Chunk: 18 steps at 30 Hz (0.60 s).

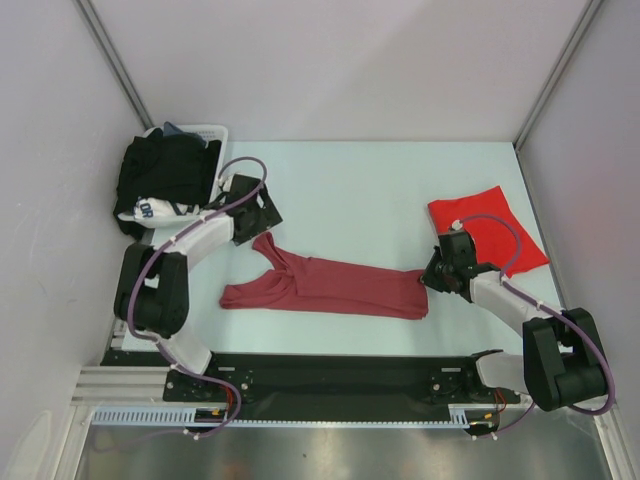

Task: Fold and stack the tank tops
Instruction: Fold the tank top

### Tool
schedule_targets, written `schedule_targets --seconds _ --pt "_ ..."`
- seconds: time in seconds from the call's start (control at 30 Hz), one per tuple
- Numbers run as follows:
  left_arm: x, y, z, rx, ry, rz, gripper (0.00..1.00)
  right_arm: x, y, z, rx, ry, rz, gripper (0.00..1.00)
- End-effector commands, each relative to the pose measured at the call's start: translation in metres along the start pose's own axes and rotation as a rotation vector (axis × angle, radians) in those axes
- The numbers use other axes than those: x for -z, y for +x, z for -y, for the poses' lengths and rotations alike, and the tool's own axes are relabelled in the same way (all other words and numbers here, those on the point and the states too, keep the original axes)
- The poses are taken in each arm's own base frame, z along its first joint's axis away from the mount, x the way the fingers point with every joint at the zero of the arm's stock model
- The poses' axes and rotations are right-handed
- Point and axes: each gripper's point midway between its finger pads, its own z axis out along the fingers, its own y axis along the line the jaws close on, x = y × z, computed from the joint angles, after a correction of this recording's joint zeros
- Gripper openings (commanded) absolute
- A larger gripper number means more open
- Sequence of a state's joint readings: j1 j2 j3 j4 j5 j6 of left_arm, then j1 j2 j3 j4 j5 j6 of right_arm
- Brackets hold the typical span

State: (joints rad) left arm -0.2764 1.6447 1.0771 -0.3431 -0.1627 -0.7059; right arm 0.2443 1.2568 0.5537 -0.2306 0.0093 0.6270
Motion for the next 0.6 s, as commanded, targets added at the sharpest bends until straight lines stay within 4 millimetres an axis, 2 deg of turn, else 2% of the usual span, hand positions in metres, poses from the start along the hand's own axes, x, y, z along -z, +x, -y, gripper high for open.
schedule_targets --seconds 0.0,0.03,0.07,0.1,0.13,0.33,0.4,0.57 --pt "-0.006 -0.005 -0.015 0.044 -0.160 -0.012 0.92 0.001 -0.005 -0.003 0.018 -0.007 0.011 0.05" --pt "-0.005 -0.013 -0.008 0.047 -0.166 -0.002 0.90 0.001 -0.005 -0.003 0.021 -0.010 0.013 0.05" --pt "-0.007 -0.011 -0.010 0.042 -0.192 -0.013 0.89 0.001 -0.006 -0.003 0.019 -0.009 0.013 0.05" --pt "-0.012 -0.003 -0.015 0.029 -0.234 -0.042 0.89 0.001 -0.006 -0.003 0.021 -0.008 0.012 0.05" --pt "-0.013 -0.008 -0.011 0.024 -0.251 -0.027 0.89 0.001 -0.006 -0.003 0.019 -0.009 0.013 0.05" --pt "-0.029 0.010 -0.011 0.005 -0.312 -0.071 0.86 0.001 -0.005 -0.003 0.019 -0.009 0.013 0.05" --pt "-0.034 0.012 -0.012 0.006 -0.319 -0.067 0.80 0.001 -0.005 -0.003 0.019 -0.008 0.012 0.05" --pt "-0.039 0.013 -0.017 -0.012 -0.326 -0.058 0.50 0.002 -0.005 -0.002 0.019 -0.008 0.012 0.05"
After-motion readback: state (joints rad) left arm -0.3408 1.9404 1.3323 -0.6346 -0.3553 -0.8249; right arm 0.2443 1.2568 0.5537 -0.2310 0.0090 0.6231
